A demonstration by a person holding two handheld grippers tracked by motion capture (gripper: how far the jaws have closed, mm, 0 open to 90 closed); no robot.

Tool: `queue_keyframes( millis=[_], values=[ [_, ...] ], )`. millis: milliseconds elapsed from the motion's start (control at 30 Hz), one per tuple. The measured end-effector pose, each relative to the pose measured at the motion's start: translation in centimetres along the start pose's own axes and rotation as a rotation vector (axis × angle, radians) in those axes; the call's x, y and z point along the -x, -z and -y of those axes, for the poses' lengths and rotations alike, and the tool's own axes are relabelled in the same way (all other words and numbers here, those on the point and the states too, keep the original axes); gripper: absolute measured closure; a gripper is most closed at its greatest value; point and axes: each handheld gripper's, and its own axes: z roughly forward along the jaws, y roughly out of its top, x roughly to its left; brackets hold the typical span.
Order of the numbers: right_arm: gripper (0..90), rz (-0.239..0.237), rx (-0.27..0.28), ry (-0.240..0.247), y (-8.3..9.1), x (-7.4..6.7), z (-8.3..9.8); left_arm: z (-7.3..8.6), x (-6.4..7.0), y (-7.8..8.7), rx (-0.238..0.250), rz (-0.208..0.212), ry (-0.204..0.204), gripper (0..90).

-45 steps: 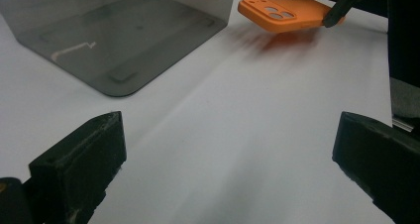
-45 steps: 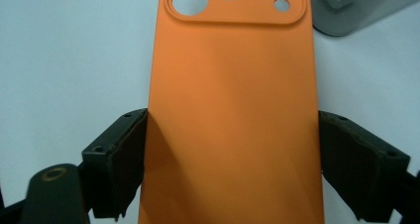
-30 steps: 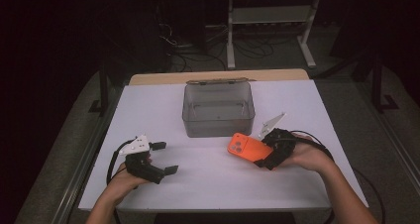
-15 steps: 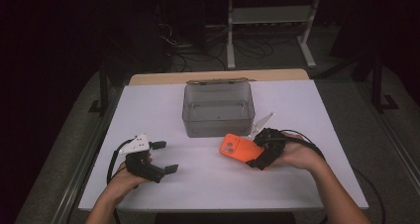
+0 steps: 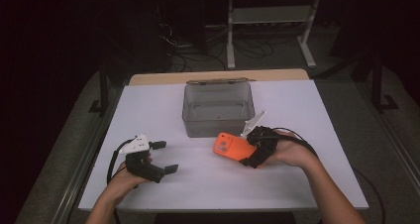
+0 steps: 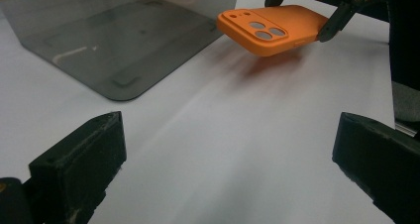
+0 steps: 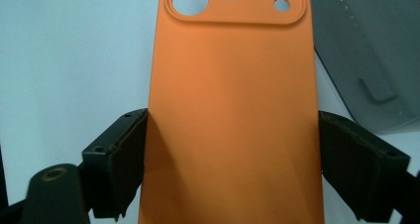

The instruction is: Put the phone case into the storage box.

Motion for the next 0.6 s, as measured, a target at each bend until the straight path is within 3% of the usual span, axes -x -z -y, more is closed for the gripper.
queue_keyframes(
  millis=[600],
  values=[
    [15.9,-0.012,0.009,0.02,-0.7,-0.3,-2.2,0.0,0.0,0.0,0.0,0.0,-0.004,0.0]
  ],
)
